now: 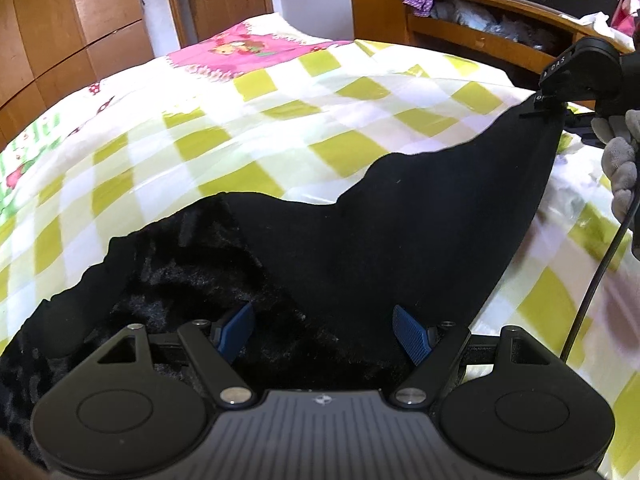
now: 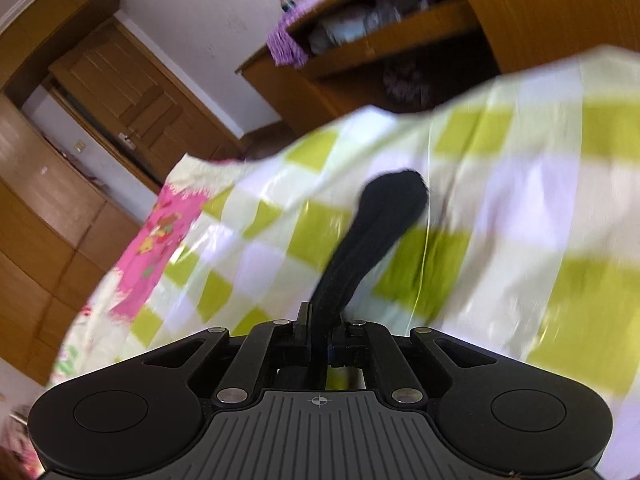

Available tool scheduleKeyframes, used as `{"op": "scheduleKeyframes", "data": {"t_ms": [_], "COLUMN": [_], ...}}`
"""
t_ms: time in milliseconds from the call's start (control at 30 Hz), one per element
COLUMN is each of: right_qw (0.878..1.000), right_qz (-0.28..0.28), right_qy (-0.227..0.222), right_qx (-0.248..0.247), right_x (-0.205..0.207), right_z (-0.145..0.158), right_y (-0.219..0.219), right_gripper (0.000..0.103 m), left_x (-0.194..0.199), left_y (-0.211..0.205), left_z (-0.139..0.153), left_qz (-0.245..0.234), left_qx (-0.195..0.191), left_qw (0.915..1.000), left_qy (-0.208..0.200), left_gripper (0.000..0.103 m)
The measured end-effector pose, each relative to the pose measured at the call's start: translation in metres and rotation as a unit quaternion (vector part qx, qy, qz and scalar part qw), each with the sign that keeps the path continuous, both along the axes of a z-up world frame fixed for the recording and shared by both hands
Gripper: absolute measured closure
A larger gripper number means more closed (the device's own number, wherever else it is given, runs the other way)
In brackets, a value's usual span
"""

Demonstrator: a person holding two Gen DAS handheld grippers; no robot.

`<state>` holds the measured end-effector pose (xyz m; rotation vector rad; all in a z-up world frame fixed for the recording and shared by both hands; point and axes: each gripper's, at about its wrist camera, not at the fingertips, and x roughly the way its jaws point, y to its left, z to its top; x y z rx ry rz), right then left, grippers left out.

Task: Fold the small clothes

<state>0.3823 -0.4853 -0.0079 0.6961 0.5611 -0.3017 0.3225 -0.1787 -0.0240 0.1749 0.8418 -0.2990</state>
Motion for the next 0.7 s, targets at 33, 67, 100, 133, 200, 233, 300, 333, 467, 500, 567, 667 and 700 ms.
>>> {"op": "scheduleKeyframes", "data": {"t_ms": [33, 67, 100, 133, 200, 233, 300, 333, 467, 500, 567, 667, 700], "right_qw": [1.000, 0.999, 0.998, 0.996, 0.990, 0.986, 0.977, 0.971, 0.943, 0.934, 0.915, 0.885, 0.876], "right_qz": [0.006, 0.015, 0.028, 0.043, 0.083, 0.104, 0.147, 0.168, 0.246, 0.269, 0.308, 0.361, 0.374], "right_qy": [0.000, -0.002, -0.009, -0.018, -0.040, -0.049, -0.064, -0.070, -0.089, -0.091, -0.093, -0.098, -0.100], "right_qx": [-0.019, -0.037, -0.057, -0.076, -0.106, -0.118, -0.144, -0.158, -0.205, -0.218, -0.243, -0.278, -0.286], "right_x": [-0.002, -0.005, -0.010, -0.016, -0.027, -0.031, -0.038, -0.041, -0.052, -0.055, -0.060, -0.071, -0.078], "right_z": [0.004, 0.008, 0.013, 0.020, 0.032, 0.038, 0.048, 0.053, 0.063, 0.063, 0.061, 0.053, 0.050], "right_y": [0.003, 0.007, 0.015, 0.024, 0.047, 0.059, 0.090, 0.108, 0.183, 0.205, 0.245, 0.304, 0.320], "right_gripper": [0.097, 0.097, 0.097, 0.097, 0.097, 0.097, 0.097, 0.097, 0.097, 0.097, 0.097, 0.097, 0.097], "left_x": [-0.001, -0.004, -0.006, -0.009, -0.015, -0.018, -0.026, -0.030, -0.048, -0.052, -0.060, -0.070, -0.073], "left_y": [0.001, 0.005, 0.009, 0.015, 0.032, 0.042, 0.065, 0.076, 0.120, 0.129, 0.146, 0.168, 0.175], "left_z": [0.002, 0.005, 0.006, 0.008, 0.012, 0.014, 0.019, 0.022, 0.031, 0.032, 0.032, 0.028, 0.026], "left_qz": [0.000, 0.003, 0.006, 0.010, 0.023, 0.031, 0.052, 0.063, 0.099, 0.105, 0.116, 0.131, 0.136], "left_qx": [-0.001, -0.003, -0.005, -0.005, -0.005, -0.007, -0.013, -0.017, -0.015, -0.013, -0.006, 0.004, 0.003], "left_qw": [1.0000, 1.0000, 0.9999, 0.9999, 0.9996, 0.9994, 0.9984, 0.9978, 0.9944, 0.9936, 0.9921, 0.9901, 0.9895], "left_qy": [-0.003, -0.008, -0.011, -0.013, -0.015, -0.015, -0.015, -0.017, -0.033, -0.038, -0.046, -0.051, -0.049], "left_gripper": [0.014, 0.014, 0.014, 0.014, 0.014, 0.014, 0.014, 0.014, 0.014, 0.014, 0.014, 0.014, 0.014]}}
